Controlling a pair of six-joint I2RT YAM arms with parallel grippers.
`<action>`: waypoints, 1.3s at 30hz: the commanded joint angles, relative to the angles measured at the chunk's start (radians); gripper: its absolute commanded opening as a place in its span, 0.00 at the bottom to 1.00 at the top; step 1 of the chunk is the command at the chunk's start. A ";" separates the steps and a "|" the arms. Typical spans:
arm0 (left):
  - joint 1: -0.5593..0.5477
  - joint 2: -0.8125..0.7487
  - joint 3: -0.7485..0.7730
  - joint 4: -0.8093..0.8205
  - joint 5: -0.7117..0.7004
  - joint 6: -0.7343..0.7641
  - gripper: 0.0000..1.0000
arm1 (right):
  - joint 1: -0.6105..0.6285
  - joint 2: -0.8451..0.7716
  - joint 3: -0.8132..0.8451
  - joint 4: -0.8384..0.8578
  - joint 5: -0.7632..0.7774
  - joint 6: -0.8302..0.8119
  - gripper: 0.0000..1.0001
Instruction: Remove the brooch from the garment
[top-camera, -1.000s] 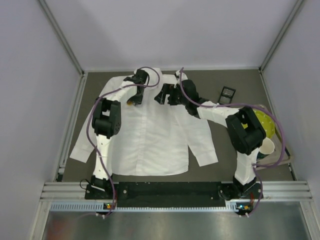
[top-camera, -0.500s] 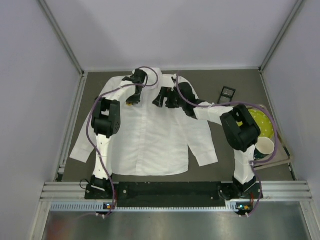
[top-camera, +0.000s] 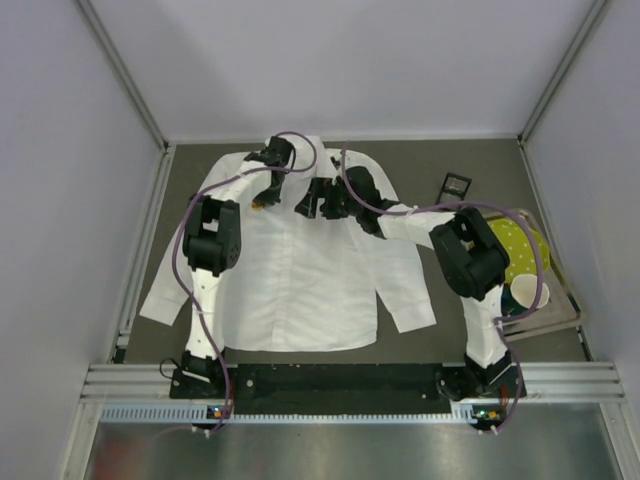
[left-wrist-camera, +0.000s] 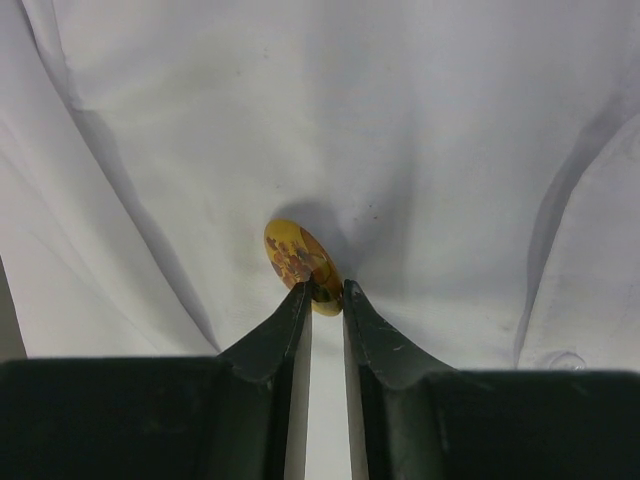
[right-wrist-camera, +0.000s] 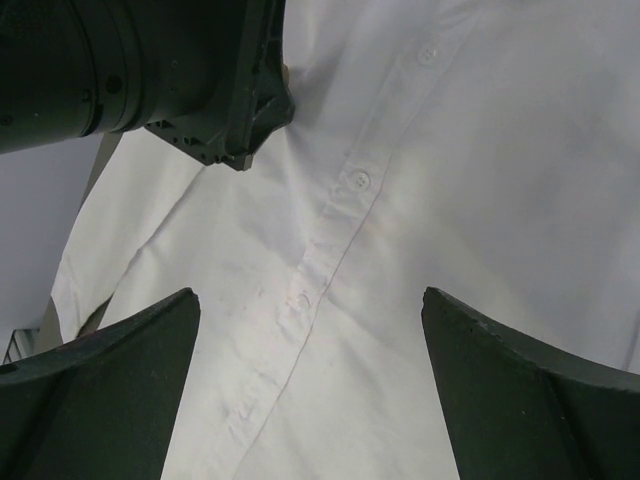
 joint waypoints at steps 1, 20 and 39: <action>0.008 -0.024 0.012 0.020 0.036 -0.023 0.11 | 0.014 0.015 0.060 0.043 -0.025 0.008 0.91; 0.009 -0.065 0.024 -0.021 0.064 -0.066 0.00 | 0.013 0.024 0.072 0.037 -0.029 -0.010 0.90; 0.039 -0.142 0.009 -0.012 0.194 -0.158 0.00 | 0.016 0.173 0.190 0.166 -0.077 0.105 0.70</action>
